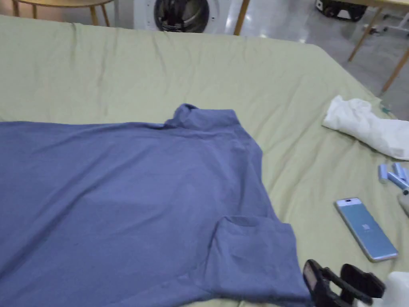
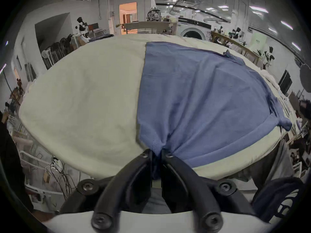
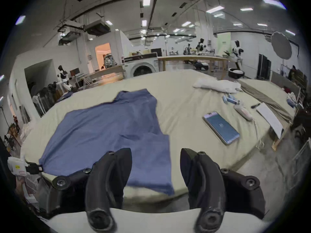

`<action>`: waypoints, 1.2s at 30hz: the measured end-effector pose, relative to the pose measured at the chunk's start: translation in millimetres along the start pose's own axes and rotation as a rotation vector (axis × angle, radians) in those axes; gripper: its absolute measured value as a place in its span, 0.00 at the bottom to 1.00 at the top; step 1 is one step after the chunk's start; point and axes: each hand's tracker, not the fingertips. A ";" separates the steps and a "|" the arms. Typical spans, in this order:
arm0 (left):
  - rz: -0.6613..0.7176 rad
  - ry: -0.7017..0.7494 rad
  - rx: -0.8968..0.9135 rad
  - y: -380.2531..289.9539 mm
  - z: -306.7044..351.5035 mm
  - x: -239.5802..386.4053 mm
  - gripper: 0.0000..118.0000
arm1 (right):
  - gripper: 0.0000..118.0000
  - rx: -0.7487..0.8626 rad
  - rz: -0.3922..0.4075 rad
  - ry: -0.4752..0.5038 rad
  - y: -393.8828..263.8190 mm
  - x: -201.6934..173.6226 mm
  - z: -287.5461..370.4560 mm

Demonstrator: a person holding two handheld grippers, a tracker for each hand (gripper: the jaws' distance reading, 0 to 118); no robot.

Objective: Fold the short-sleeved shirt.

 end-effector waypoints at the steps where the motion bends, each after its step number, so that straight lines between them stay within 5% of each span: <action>1: 0.003 0.001 0.001 0.1 0.1 0.5 0.03 | 0.52 -0.021 -0.020 -0.003 -6.7 3.9 -3.9; 5: 0.010 0.008 -0.001 3.1 4.0 7.7 0.03 | 0.52 -0.128 -0.088 0.018 -31.1 14.1 -33.3; 10: 0.003 0.014 -0.008 5.9 6.5 13.3 0.03 | 0.48 -0.245 -0.066 -0.007 -52.5 15.1 -66.7; 12: 0.007 0.017 -0.005 6.9 8.2 14.5 0.03 | 0.35 -0.196 -0.021 -0.037 -50.4 8.8 -58.4; 14: 0.019 0.020 0.000 7.8 10.6 15.3 0.03 | 0.05 -0.206 -0.023 -0.002 -43.6 10.5 -54.9; 22: 0.124 -0.051 0.203 45.2 68.7 -1.2 0.03 | 0.04 -0.112 0.047 0.082 23.0 -7.8 -50.6; 30: 0.069 -0.102 0.267 137.8 8.2 -37.1 0.03 | 0.04 -0.042 0.149 0.146 124.9 -44.6 -152.3; 36: 0.065 -0.141 0.201 210.6 -69.1 -34.9 0.03 | 0.04 -0.143 0.115 0.109 152.2 -64.4 -253.2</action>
